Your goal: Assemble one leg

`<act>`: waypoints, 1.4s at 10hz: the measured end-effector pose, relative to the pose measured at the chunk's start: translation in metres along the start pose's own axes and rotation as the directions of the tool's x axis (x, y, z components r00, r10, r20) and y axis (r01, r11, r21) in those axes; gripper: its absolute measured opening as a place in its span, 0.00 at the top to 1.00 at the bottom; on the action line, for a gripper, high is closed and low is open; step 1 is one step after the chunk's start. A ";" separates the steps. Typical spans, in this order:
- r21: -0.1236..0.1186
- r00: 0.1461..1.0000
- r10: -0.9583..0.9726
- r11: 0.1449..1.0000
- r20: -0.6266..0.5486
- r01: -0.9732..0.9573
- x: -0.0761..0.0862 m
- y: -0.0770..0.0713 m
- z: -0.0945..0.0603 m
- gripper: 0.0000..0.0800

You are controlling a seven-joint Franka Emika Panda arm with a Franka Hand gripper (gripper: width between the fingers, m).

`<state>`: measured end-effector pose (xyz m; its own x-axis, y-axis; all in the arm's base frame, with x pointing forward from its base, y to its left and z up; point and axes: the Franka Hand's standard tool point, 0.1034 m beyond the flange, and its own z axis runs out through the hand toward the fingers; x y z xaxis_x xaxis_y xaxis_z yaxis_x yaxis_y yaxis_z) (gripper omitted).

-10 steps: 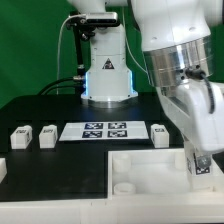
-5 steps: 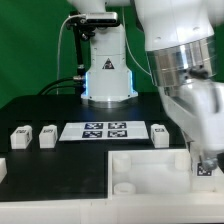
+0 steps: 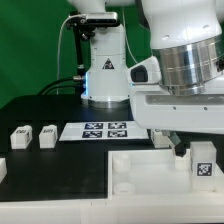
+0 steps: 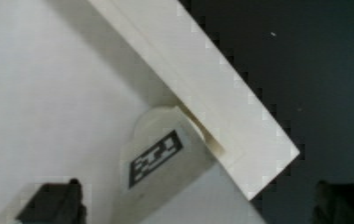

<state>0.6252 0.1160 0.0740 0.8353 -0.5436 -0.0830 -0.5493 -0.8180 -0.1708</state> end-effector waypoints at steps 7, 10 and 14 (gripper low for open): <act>-0.073 0.905 -0.425 0.903 -0.008 0.424 0.006 0.008 0.006 0.57; -0.068 0.983 -0.181 0.981 -0.026 0.179 0.005 0.007 0.006 0.64; 0.016 0.747 0.665 0.747 -0.008 -0.665 0.004 0.004 0.010 0.64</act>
Offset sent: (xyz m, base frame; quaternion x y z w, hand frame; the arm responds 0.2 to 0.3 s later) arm 0.0000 0.0000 0.0000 0.0000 0.0000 0.0899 0.9960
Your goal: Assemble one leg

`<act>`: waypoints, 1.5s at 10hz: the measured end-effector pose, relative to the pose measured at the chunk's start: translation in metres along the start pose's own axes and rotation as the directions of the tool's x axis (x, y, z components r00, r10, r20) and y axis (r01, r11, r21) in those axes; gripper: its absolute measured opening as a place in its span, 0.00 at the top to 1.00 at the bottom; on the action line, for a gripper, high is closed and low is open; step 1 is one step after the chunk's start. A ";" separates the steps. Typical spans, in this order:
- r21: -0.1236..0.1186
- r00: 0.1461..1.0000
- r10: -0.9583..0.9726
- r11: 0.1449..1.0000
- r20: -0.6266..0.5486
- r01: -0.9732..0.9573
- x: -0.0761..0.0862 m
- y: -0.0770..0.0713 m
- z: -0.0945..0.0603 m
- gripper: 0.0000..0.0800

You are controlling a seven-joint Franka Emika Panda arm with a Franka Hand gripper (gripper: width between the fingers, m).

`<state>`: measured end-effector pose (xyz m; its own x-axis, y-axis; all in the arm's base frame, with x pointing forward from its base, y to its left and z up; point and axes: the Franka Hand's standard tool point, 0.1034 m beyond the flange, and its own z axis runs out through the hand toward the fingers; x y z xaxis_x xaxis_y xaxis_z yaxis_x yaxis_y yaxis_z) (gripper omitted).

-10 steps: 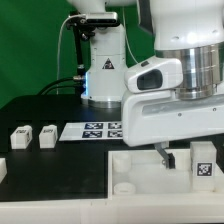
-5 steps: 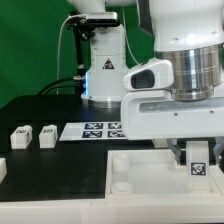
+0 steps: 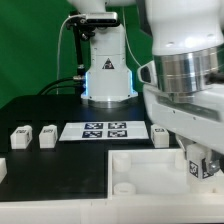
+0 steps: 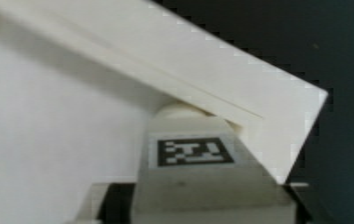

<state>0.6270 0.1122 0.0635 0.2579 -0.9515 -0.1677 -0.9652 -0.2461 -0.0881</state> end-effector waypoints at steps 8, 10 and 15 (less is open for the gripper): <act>0.018 0.997 0.080 0.997 0.018 -0.080 -0.002 0.003 0.001 0.24; 0.019 0.984 -0.179 0.984 0.008 0.178 -0.001 0.003 0.001 0.20; -0.049 0.635 -0.772 0.635 -0.029 0.771 -0.008 0.002 -0.001 0.19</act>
Offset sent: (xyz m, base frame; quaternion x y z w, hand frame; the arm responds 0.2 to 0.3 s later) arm 0.0000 0.0000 0.0000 0.0000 0.0000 0.2667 0.9638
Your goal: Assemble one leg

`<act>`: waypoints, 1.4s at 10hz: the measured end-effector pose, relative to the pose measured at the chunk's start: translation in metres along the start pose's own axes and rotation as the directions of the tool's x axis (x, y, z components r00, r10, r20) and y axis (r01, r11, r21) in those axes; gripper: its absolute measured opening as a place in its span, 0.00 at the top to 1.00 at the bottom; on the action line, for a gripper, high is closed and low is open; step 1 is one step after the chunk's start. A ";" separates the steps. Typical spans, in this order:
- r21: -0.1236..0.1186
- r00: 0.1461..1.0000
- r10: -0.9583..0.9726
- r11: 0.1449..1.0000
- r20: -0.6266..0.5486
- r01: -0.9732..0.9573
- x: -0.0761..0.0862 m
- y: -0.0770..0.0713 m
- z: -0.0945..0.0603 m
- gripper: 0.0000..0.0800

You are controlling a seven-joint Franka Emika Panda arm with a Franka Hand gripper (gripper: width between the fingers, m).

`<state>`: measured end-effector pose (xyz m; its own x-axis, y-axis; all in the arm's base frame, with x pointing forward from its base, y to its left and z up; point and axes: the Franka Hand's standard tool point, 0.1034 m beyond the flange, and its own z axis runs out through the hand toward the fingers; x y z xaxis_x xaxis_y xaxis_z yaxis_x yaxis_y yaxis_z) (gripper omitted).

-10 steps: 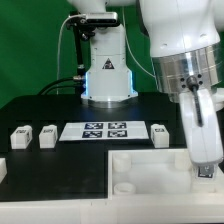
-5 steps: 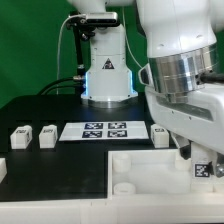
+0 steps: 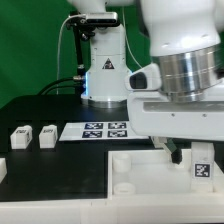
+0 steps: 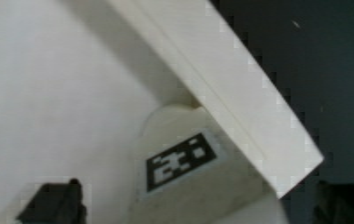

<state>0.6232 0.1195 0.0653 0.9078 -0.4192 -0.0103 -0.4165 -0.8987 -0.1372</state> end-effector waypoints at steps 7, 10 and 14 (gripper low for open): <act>-0.007 0.961 0.278 0.961 0.000 -0.278 -0.002 0.000 0.002 0.63; -0.014 0.734 0.679 0.734 0.020 -0.679 0.003 -0.002 0.004 0.63; -0.037 0.283 0.958 0.285 0.053 -0.958 0.004 -0.004 0.005 0.63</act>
Offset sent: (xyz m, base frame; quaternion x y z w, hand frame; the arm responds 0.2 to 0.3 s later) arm 0.0000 0.0000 0.0000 0.0000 0.0000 0.0000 1.0000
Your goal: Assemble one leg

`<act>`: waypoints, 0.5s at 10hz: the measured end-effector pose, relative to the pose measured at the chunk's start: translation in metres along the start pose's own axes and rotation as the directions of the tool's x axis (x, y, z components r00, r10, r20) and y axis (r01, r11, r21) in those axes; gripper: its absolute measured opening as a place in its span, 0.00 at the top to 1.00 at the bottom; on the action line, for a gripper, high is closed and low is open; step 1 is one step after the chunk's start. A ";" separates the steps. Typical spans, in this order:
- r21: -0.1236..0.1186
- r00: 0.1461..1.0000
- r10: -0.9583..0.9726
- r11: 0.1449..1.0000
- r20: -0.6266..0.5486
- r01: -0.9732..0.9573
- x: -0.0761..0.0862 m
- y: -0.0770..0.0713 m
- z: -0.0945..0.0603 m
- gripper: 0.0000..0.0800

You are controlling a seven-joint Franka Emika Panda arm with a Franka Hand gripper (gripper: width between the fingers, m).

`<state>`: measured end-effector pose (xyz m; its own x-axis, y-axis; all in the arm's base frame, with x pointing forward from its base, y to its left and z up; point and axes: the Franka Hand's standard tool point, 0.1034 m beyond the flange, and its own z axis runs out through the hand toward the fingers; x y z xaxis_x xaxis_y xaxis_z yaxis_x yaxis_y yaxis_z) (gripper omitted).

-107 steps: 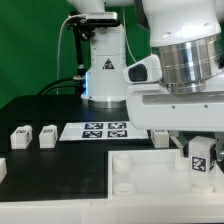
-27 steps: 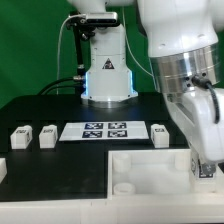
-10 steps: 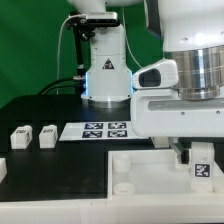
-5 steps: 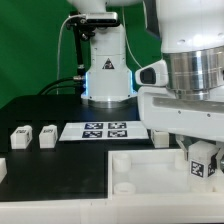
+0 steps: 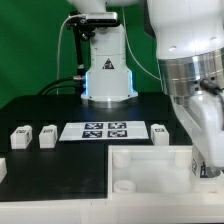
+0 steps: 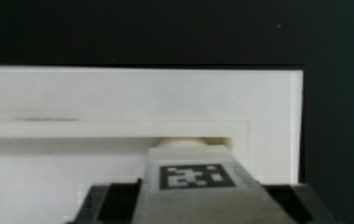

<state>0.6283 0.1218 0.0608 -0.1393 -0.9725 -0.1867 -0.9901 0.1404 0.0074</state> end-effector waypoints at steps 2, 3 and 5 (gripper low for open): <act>0.001 0.988 0.156 0.988 -0.002 -0.156 0.000 0.000 0.000 0.63; 0.007 0.973 0.230 0.973 -0.010 -0.230 0.002 0.000 -0.001 0.63; 0.014 0.970 0.241 0.971 -0.025 -0.241 0.004 0.000 -0.001 0.63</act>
Offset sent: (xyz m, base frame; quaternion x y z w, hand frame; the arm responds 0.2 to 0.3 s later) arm -0.0167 -0.0031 -0.0041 0.0041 0.0645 0.1463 0.9871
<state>0.6275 0.1178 0.0611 -0.3742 -0.9144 -0.1546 -0.9271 0.3730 0.0380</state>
